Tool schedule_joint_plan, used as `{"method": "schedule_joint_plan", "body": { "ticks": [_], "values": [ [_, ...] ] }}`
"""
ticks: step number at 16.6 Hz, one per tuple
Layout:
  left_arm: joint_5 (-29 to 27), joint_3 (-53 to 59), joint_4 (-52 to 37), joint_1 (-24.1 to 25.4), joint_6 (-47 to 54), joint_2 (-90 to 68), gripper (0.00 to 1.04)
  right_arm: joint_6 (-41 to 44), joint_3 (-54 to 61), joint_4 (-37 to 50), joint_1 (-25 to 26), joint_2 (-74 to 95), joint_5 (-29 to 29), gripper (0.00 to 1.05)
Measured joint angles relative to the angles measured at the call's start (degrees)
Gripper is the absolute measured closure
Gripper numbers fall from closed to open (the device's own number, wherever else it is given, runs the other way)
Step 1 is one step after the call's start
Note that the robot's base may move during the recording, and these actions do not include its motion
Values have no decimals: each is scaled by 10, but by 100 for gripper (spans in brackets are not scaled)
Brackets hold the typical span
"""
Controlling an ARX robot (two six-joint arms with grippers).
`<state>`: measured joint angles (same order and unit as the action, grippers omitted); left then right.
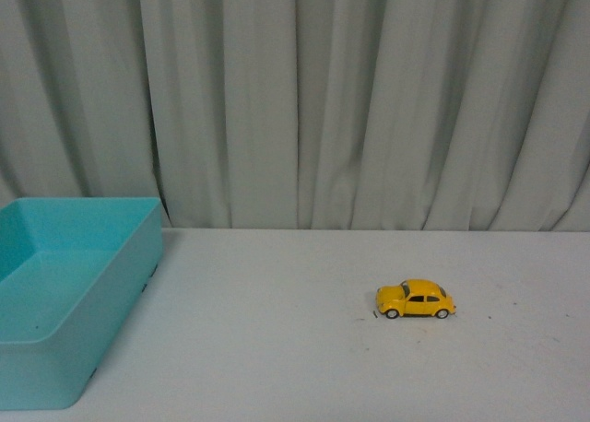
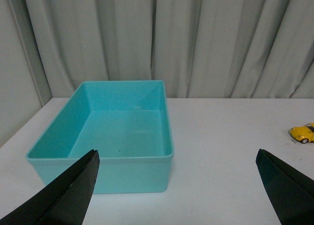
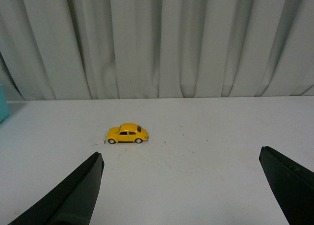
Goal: Wind up and store yellow beetle toy
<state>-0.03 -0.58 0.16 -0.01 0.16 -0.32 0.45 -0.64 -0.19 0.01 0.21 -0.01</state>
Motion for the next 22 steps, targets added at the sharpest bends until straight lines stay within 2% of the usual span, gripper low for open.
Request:
{"method": "schedule_joint_plan", "body": {
  "ticks": [22],
  "values": [
    [0, 0, 0, 0, 0, 0, 7, 0, 0, 0, 0, 0, 0, 7]
  ]
}}
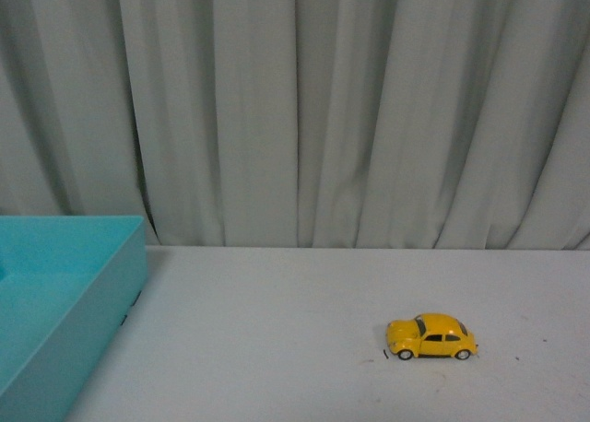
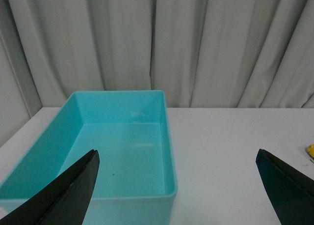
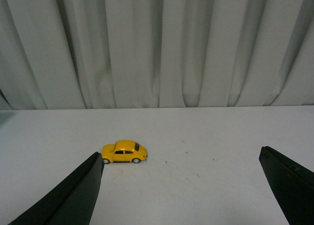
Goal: Wind up and store yellow beetle toy
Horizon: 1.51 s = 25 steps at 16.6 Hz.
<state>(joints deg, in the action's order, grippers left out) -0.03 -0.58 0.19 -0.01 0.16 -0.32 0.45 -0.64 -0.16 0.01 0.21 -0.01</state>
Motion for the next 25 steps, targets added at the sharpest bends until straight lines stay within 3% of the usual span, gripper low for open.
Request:
{"method": "schedule_joint_plan", "body": {
  "ticks": [23, 24, 25],
  "values": [
    [0, 0, 0, 0, 0, 0, 7, 0, 0, -1, 0, 0, 0, 7],
    [0, 0, 0, 0, 0, 0, 7, -4, 0, -1, -3, 2, -12, 7],
    [0, 0, 0, 0, 0, 0, 7, -34, -4, 9, -31, 33, -124, 7]
  ]
}}
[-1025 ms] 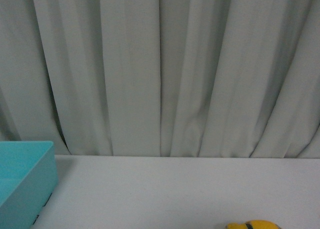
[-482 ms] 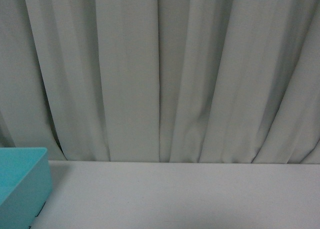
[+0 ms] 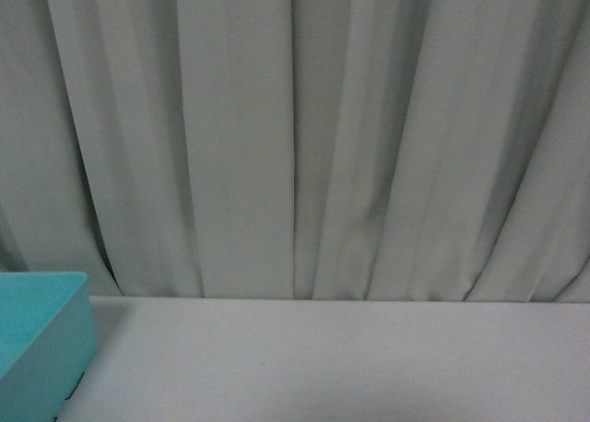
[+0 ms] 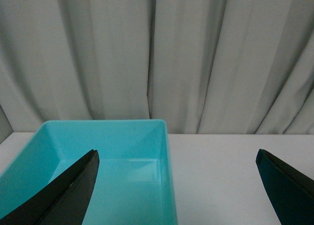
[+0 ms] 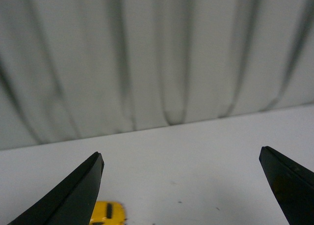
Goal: Wind up and store yellow beetle toy
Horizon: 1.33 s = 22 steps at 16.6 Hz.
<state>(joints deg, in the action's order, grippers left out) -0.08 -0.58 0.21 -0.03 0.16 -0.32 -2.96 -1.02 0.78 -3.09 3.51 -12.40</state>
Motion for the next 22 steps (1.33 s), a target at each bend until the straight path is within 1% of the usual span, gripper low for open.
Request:
{"method": "schedule_joint_plan", "body": {
  "ticks": [1, 2, 3, 4, 5, 6, 7, 8, 9, 10, 11, 12, 14, 15, 16, 17, 18, 19, 20, 21, 22],
  "values": [
    [2, 0, -1, 0, 0, 0, 7, -14, -2, 44, 47, 45, -56, 7],
    [-1, 0, 0, 0, 0, 0, 7, -18, -7, 108, 127, 96, -51, 7],
    [0, 0, 0, 0, 0, 0, 7, -14, -22, 208, 195, 175, 12, 7],
    [1, 0, 0, 0, 0, 0, 7, -6, -42, 275, 227, 243, 69, 7],
    [0, 0, 0, 0, 0, 0, 7, 1, -73, 366, 261, 340, 142, 7],
    [-1, 0, 0, 0, 0, 0, 7, 4, -106, 434, 285, 428, 206, 7],
    [0, 0, 0, 0, 0, 0, 7, 11, -147, 471, 296, 508, 267, 7],
    [1, 0, 0, 0, 0, 0, 7, 19, -175, 492, 298, 557, 308, 7],
    [0, 0, 0, 0, 0, 0, 7, 30, -210, 481, 296, 596, 352, 7],
    [0, 0, 0, 0, 0, 0, 7, 43, -235, 482, 289, 626, 382, 7],
    [0, 0, 0, 0, 0, 0, 7, 73, -282, 446, 270, 666, 446, 7],
    [0, 0, 0, 0, 0, 0, 7, 102, -314, 414, 254, 691, 488, 7],
    [0, 0, 0, 0, 0, 0, 7, 173, -367, 320, 222, 731, 562, 7],
    [0, 0, 0, 0, 0, 0, 7, 225, -391, 254, 204, 749, 597, 7],
    [0, 0, 0, 0, 0, 0, 7, 313, -424, 141, 183, 775, 635, 7],
    [0, 0, 0, 0, 0, 0, 7, 382, -446, 59, 172, 795, 643, 7],
    [0, 0, 0, 0, 0, 0, 7, 488, -475, -55, 165, 827, 640, 7],
    [0, 0, 0, 0, 0, 0, 7, 596, -495, -158, 162, 862, 618, 7],
    [0, 0, 0, 0, 0, 0, 7, 702, -509, -242, 161, 899, 588, 7],
    [0, 0, 0, 0, 0, 0, 7, 798, -519, -298, 156, 932, 557, 7],
    [0, 0, 0, 0, 0, 0, 7, 823, -522, -311, 154, 941, 549, 7]
  ]
}}
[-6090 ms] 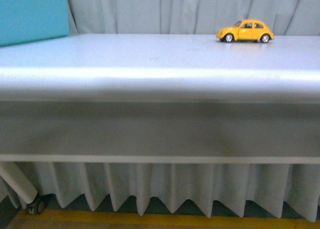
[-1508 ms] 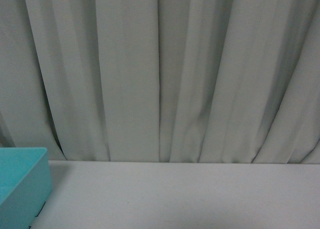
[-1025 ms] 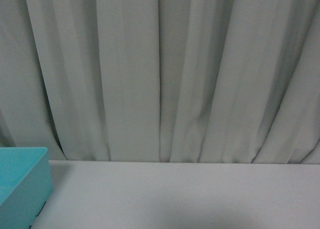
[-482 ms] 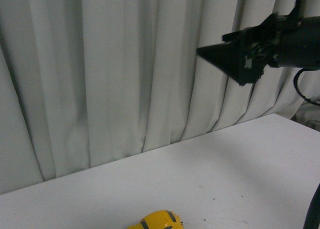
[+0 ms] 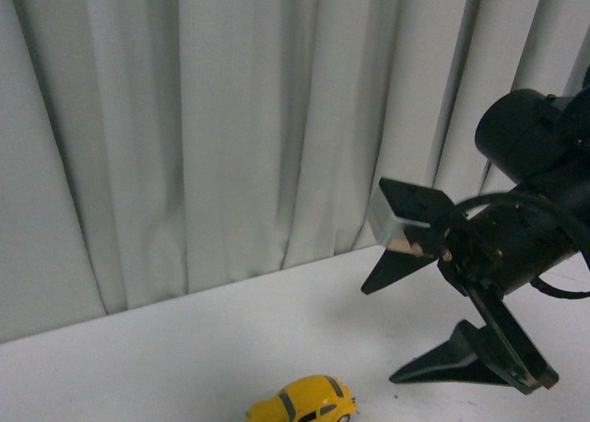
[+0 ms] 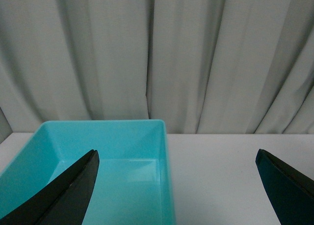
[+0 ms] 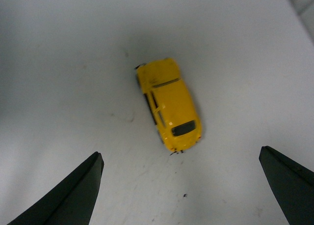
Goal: Wind up and store yellow beetle toy
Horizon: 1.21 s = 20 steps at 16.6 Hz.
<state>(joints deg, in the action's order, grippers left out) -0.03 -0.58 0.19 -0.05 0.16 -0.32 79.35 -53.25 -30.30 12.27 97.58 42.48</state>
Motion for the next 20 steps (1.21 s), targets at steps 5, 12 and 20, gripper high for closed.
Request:
{"method": "schedule_joint_plan", "body": {
  "ticks": [5, 12, 20],
  "values": [
    [0, 0, 0, 0, 0, 0, 7, 169, -57, -53, -15, 82, -54, 7],
    [0, 0, 0, 0, 0, 0, 7, 196, -123, -57, -54, 163, -77, 7],
    [0, 0, 0, 0, 0, 0, 7, 197, -137, -28, -98, 215, -106, 7]
  ]
}}
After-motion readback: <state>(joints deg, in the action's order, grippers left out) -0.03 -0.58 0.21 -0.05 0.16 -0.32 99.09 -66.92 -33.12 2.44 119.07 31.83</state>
